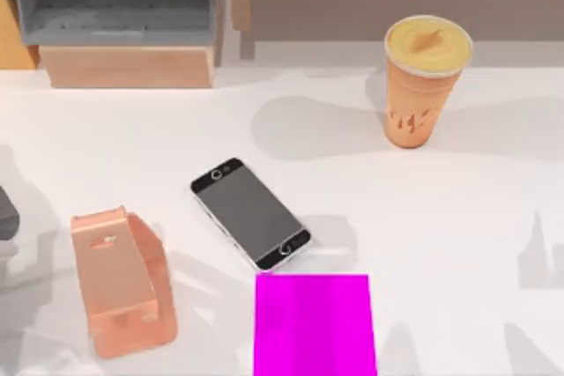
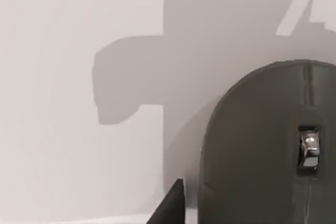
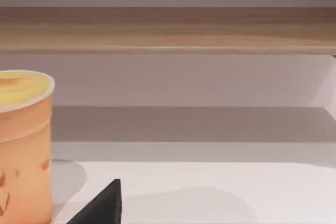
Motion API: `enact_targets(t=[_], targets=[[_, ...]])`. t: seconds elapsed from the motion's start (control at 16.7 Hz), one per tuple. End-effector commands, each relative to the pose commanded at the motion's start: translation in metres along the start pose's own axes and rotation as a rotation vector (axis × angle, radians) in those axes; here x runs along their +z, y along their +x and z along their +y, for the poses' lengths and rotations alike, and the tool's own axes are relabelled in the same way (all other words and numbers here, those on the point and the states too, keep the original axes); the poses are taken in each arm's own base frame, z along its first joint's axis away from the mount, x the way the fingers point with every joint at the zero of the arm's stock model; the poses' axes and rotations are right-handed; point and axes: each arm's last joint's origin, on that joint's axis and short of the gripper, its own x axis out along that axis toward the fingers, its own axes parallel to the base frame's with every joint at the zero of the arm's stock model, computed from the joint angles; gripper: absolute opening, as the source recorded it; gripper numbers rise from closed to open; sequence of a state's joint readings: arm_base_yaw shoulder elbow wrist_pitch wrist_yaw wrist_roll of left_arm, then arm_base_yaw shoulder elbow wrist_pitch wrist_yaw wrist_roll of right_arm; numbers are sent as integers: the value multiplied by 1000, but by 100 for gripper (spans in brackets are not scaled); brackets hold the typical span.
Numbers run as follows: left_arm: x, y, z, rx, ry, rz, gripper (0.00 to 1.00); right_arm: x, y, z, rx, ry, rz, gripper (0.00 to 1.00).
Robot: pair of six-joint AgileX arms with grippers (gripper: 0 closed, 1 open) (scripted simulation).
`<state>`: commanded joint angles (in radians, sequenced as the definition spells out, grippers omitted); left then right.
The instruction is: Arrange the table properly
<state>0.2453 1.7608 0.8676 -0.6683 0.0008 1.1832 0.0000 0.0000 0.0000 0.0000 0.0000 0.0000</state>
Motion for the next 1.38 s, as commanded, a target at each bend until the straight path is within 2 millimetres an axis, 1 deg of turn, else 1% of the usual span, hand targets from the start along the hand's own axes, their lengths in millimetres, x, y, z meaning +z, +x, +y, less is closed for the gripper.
enact_targets(t=[0.12,0.18,0.6,0.66,0.78,0.9,1.26,1.38], targets=[[0,0,0,0,0,0,2,0,0,0,0,0,0,100],[0,0,0,0,0,0,0,0,0,0,0,0,0,100],[0,0,0,0,0,0,0,0,0,0,0,0,0,100],[0,-7,-3,-8,-12,-8,0,0,0,0,0,0,0,100],[0,-11,-1,-7,-14,-9,0,0,0,0,0,0,0,100],[1,-24,2,-7,-15,-9,0,0,0,0,0,0,0,100],[1,-90,0,-26,-9,-1,0,0,0,0,0,0,0,100],[1,-105,-1,-11,-12,-7,0,0,0,0,0,0,0,100]])
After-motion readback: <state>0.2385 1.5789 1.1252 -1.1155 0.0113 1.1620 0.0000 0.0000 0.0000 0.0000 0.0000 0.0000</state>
